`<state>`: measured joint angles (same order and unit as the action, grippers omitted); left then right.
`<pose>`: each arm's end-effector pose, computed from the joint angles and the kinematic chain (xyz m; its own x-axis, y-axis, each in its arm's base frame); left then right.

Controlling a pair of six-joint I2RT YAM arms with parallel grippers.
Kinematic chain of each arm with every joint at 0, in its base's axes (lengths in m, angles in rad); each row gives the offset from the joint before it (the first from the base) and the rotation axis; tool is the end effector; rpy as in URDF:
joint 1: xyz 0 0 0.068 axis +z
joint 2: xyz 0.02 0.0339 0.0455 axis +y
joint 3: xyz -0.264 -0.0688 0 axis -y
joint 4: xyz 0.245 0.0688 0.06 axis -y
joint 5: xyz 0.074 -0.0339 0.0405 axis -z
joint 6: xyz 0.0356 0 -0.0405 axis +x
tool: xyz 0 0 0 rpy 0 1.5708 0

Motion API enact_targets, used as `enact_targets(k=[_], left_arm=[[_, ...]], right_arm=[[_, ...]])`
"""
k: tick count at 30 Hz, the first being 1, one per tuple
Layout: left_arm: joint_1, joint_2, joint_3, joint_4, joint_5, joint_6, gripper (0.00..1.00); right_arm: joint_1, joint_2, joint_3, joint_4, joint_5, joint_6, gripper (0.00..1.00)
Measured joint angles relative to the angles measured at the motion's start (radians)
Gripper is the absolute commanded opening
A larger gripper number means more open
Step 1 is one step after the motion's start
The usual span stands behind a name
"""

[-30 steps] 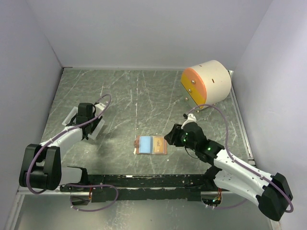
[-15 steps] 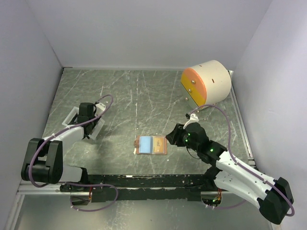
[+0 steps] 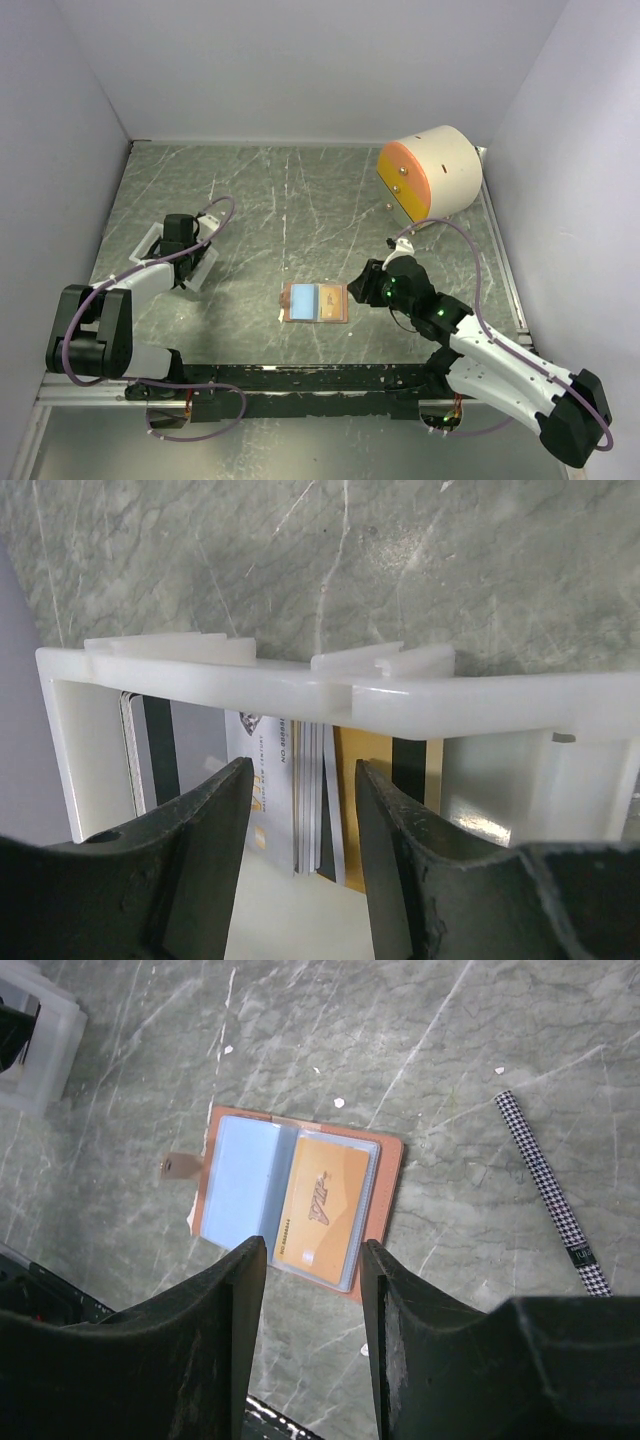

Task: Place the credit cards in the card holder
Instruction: Pick up the credit card from the storage box.

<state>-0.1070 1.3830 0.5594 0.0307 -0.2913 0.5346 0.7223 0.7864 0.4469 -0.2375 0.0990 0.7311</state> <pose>0.2567 -0.0173 0.1569 -0.6595 0.5617 -0.4996 0.2765 0.7993 0.5336 0.1345 0.1139 0.2157 -0.7025 0.2666 -0.6599 -0.1702 0.8374 0.5195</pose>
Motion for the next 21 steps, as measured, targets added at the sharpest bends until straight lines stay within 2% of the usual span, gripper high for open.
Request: enact_targets(k=[9,21], left_arm=[[0.000,0.011,0.000,0.014,-0.004,0.014,0.54],[0.001,0.022,0.000,0.121,-0.160,0.080,0.50]], right_arm=[[-0.003,0.007,0.000,0.000,-0.001,-0.006,0.43],[-0.009,-0.001,0.000,0.000,0.001,-0.010,0.43]])
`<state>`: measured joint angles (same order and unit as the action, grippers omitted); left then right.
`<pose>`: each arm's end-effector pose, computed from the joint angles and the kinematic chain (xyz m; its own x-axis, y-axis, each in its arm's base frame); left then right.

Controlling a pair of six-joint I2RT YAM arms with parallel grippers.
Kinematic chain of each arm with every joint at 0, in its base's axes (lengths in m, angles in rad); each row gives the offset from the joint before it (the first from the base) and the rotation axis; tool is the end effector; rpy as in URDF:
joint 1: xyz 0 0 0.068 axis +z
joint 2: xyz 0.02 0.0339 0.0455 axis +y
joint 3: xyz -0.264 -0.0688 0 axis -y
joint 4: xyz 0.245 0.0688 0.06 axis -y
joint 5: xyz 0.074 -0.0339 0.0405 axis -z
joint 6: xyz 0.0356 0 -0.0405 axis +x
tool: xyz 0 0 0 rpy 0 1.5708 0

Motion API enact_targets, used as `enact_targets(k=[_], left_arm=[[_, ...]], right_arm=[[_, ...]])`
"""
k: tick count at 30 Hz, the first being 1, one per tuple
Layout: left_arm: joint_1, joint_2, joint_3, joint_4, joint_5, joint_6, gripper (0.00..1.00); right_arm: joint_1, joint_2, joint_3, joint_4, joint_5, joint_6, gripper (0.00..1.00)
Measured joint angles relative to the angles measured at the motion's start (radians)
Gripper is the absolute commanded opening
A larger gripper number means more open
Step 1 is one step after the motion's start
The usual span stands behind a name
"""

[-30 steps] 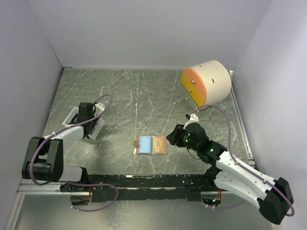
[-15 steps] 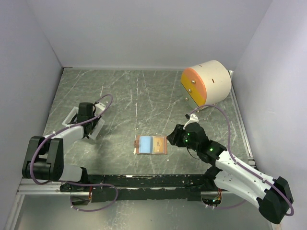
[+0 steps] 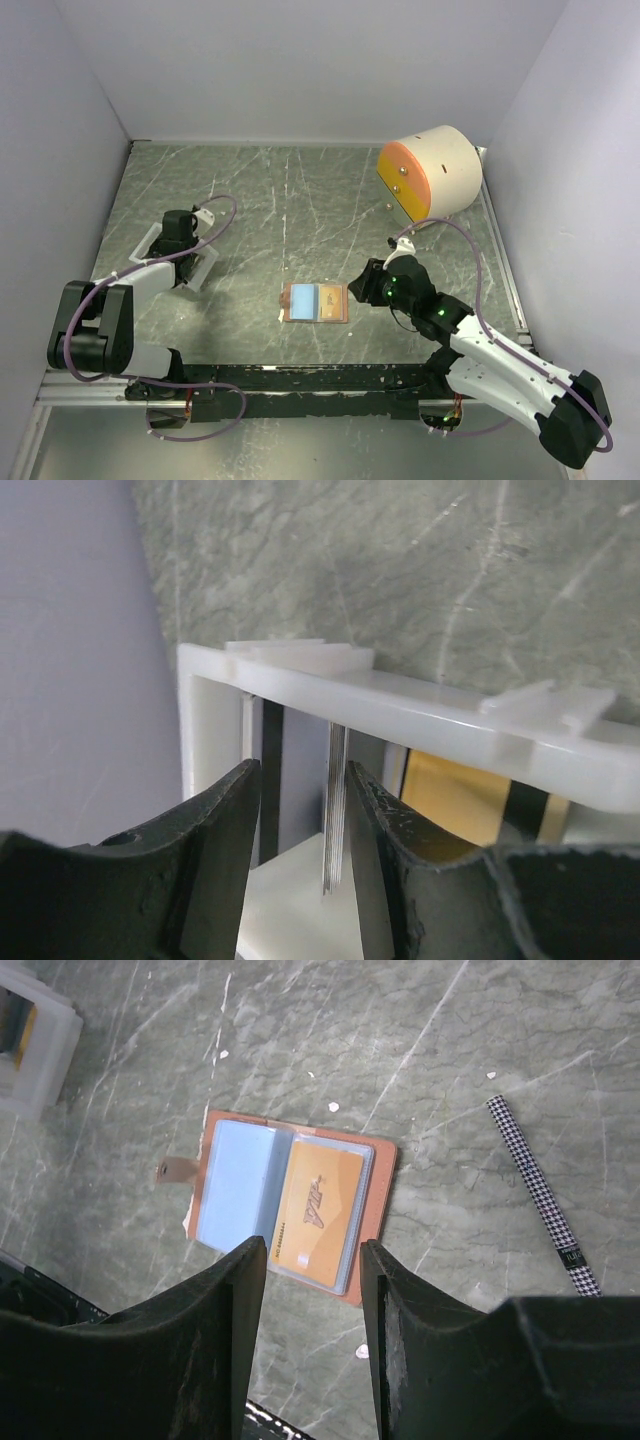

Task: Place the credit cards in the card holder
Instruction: Pick up the credit card from the storage box.

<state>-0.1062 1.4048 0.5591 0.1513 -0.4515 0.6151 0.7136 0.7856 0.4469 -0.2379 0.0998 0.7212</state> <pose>0.2654 -0.0127 0.1624 -0.6570 0.5922 -0.4665 0.1728 0.7206 0.6715 0.1355 0.1126 0.2157 -0.6979 0.2648 -0.6655 -0.1696 0.8416 0.5127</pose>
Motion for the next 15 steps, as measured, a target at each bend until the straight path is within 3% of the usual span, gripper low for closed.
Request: enact_targets(k=[15], left_arm=[[0.037,0.067,0.000,0.111,-0.091,0.055,0.48]], right_arm=[[-0.021,0.051,0.000,0.002,-0.003,-0.009,0.43]])
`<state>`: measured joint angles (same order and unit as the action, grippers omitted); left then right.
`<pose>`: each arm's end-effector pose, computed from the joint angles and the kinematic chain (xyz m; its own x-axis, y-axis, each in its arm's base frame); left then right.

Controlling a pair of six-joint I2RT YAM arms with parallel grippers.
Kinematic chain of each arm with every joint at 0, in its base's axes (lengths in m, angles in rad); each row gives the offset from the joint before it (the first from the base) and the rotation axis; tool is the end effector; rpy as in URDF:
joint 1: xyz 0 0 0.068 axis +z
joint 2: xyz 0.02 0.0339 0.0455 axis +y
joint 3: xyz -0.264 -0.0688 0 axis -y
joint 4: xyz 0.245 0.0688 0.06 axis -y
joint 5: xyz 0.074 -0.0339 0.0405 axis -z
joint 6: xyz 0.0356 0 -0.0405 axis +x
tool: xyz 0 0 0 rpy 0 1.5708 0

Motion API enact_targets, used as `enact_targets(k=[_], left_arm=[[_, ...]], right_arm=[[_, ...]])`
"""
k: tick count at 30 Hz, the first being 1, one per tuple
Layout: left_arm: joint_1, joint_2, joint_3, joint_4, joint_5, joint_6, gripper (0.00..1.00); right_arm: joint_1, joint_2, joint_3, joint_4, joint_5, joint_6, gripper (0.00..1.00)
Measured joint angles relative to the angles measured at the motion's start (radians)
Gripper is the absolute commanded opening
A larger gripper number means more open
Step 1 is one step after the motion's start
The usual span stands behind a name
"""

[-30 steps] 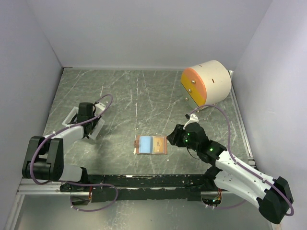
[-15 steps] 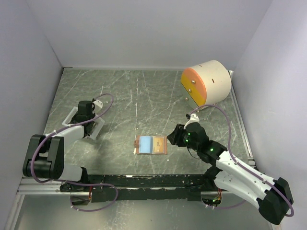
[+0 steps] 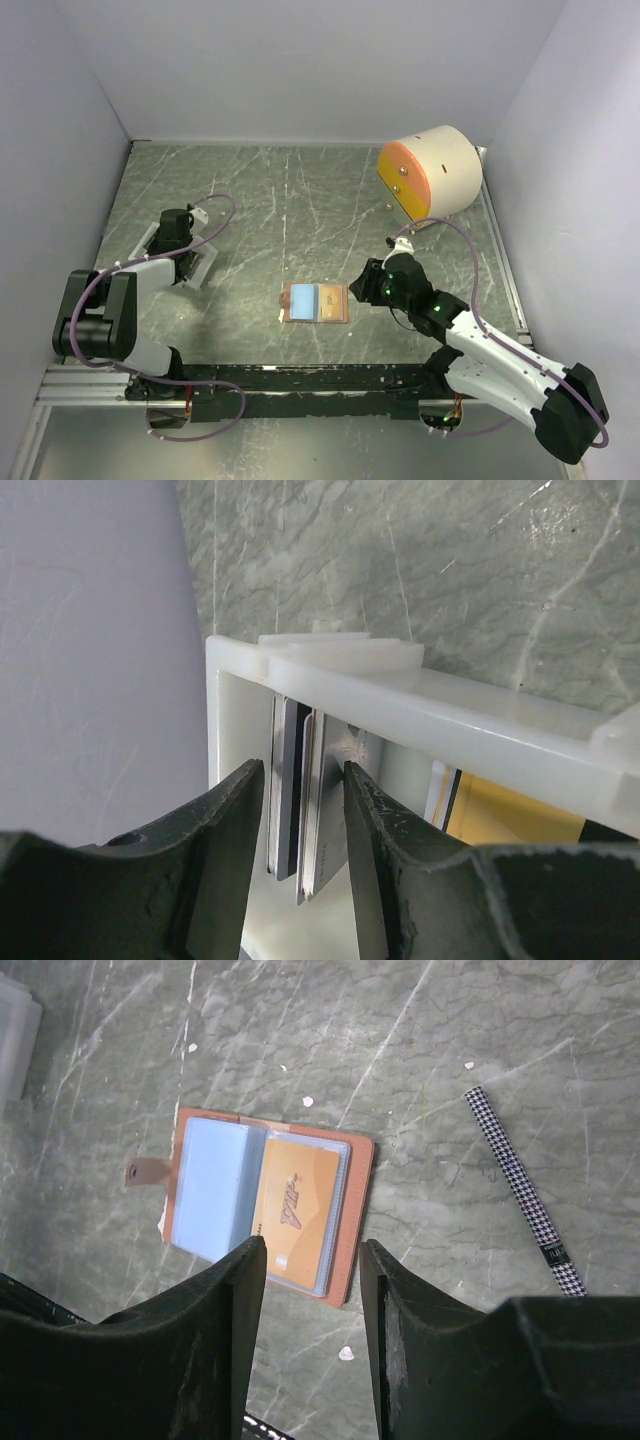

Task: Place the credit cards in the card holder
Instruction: Pick up the credit card from the storage box.

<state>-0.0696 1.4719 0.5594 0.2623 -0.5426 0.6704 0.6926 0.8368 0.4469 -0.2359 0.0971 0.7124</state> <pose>0.2751 -0.0007 0.1559 -0.6909 0.5815 -0.4295 0.1006 0.6656 0.7395 0.1417 0.1131 0.2078 -0.7170 0.2504 -0.6505 -0.1405 0.8621 0.4868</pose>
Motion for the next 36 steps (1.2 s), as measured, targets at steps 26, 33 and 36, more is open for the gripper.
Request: enact_targets(k=[26,33,36], left_arm=[[0.008,0.023,0.051,-0.029,-0.007,0.014,0.35],[0.014,0.049,0.051,-0.037,0.002,0.003,0.41],[0.014,0.051,0.051,-0.036,0.006,0.003,0.41]], right_arm=[[-0.019,0.019,0.000,0.014,-0.016,-0.016,0.43],[-0.024,0.018,0.000,0.014,-0.018,-0.019,0.43],[-0.025,0.018,0.001,0.014,-0.019,-0.021,0.43]])
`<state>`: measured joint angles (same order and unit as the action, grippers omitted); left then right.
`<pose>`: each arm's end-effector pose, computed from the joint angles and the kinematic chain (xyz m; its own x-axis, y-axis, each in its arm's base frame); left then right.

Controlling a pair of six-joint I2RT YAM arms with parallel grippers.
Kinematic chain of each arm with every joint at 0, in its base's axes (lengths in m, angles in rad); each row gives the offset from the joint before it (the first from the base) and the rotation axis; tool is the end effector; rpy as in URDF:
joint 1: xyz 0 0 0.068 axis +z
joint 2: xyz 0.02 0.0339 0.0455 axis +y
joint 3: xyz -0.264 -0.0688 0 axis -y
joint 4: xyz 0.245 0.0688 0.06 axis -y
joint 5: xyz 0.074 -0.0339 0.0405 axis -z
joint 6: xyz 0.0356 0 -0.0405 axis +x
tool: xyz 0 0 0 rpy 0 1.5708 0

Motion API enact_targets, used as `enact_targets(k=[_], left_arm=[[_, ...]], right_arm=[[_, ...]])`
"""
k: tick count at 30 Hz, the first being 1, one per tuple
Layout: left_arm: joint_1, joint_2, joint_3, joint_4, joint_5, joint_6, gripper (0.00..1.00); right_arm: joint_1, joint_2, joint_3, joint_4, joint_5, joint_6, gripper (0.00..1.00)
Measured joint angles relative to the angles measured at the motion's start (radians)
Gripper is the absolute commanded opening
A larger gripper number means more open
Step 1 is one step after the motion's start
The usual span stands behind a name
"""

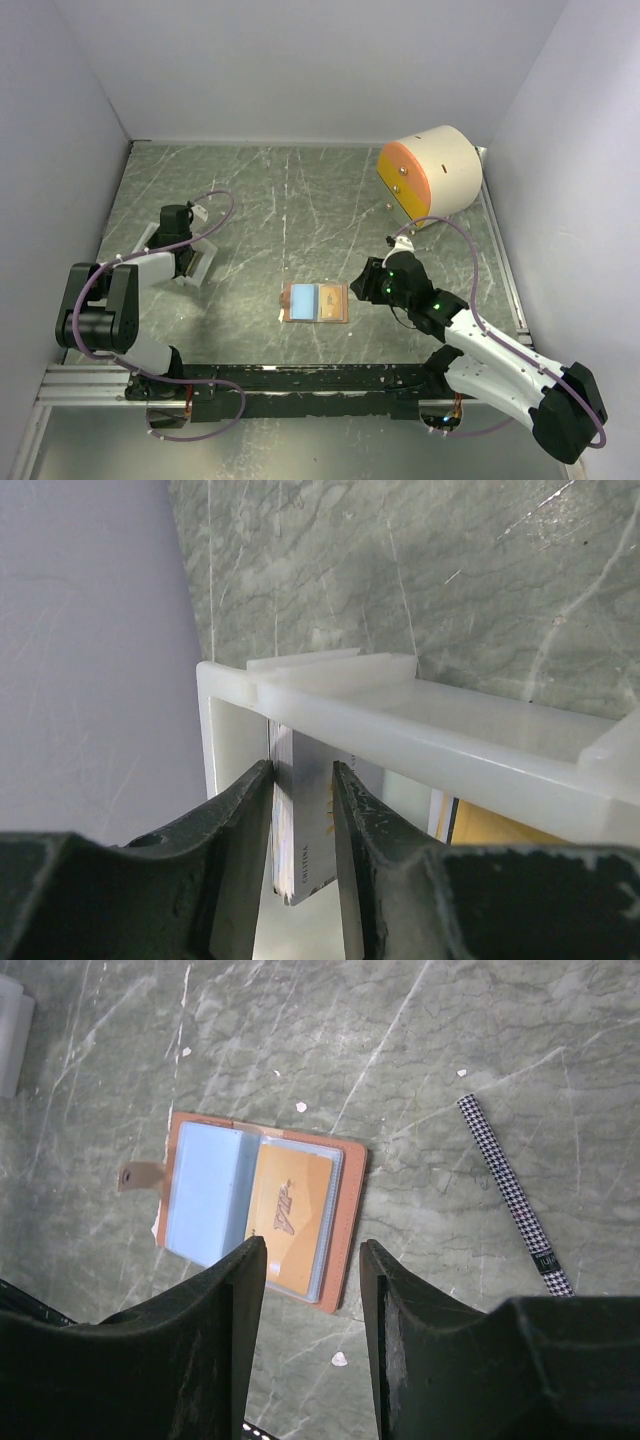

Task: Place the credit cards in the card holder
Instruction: Pick up the credit card from the storage box.

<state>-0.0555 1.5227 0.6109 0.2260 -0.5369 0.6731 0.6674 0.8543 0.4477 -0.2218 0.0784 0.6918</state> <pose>0.2863 0.0023 0.1540 -0.7111 0.5760 -0.4032 0.1224 0.6661 0.7357 0.1462 0.1117 0.2064 -0.7175 0.2443 -0.6524 -0.1423 0.8653 0.4806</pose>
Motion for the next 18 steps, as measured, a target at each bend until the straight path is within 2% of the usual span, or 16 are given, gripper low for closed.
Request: enact_targets(k=[18], left_arm=[[0.000,0.034,0.040,-0.010,-0.025,0.020,0.28]], right_arm=[[-0.013,0.001,0.000,0.005,-0.005,-0.002,0.42]])
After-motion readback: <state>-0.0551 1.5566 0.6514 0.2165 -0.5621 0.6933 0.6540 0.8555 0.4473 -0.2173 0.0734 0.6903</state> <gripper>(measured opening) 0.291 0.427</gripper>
